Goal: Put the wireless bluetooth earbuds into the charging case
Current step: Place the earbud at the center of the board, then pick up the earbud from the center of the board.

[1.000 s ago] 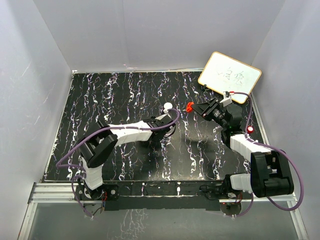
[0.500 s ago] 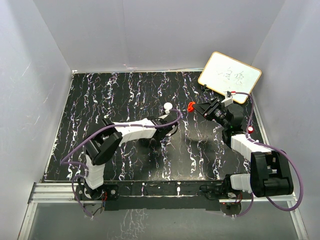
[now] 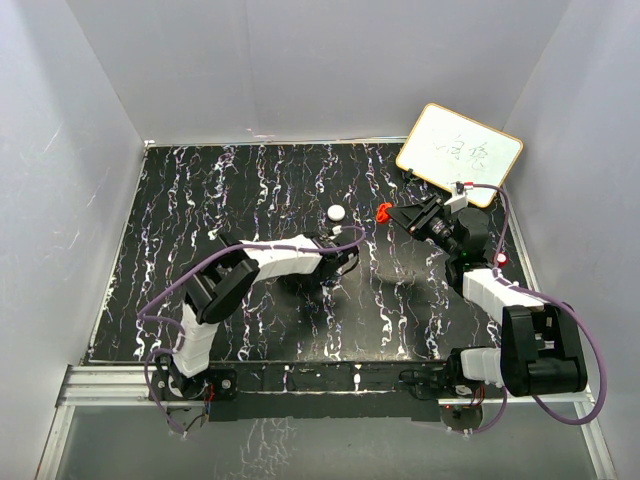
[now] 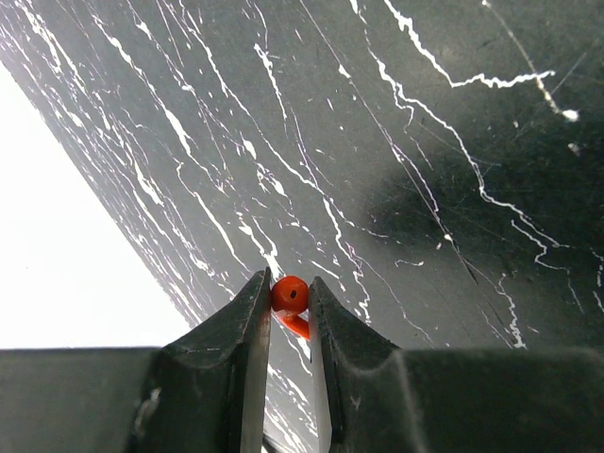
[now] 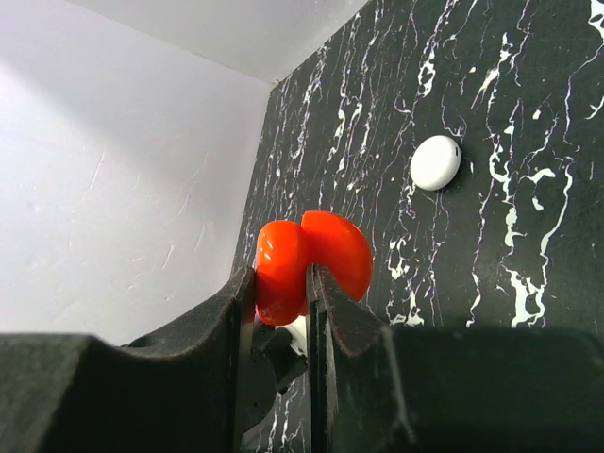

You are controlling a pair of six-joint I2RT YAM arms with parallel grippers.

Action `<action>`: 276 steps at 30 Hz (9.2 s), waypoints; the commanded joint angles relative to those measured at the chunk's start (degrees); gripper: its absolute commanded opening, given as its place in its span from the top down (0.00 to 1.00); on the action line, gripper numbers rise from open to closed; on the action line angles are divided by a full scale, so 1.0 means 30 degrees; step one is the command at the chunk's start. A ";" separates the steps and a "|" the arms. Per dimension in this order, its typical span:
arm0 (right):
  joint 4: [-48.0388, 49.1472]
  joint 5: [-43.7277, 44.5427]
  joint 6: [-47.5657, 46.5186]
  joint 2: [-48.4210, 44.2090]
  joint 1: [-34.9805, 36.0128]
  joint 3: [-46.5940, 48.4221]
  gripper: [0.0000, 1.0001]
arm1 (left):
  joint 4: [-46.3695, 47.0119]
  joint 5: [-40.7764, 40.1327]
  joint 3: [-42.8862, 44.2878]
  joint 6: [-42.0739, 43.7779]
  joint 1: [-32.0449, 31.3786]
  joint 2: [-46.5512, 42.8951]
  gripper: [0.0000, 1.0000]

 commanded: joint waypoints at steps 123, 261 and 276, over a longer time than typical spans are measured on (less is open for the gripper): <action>-0.2455 -0.1144 -0.2710 -0.1040 -0.0688 0.1490 1.00 | 1.2537 1.1613 -1.2948 -0.4933 0.5198 -1.5733 0.48; -0.1654 -0.8533 -0.3860 0.4770 0.1774 0.4313 1.00 | 2.3796 1.2599 -1.2612 -0.0929 0.5904 -1.3991 1.00; 0.5799 -1.1510 0.3102 0.9671 0.3317 0.5038 1.00 | 3.0646 1.8644 -1.3955 -0.0397 0.5909 -1.3070 1.00</action>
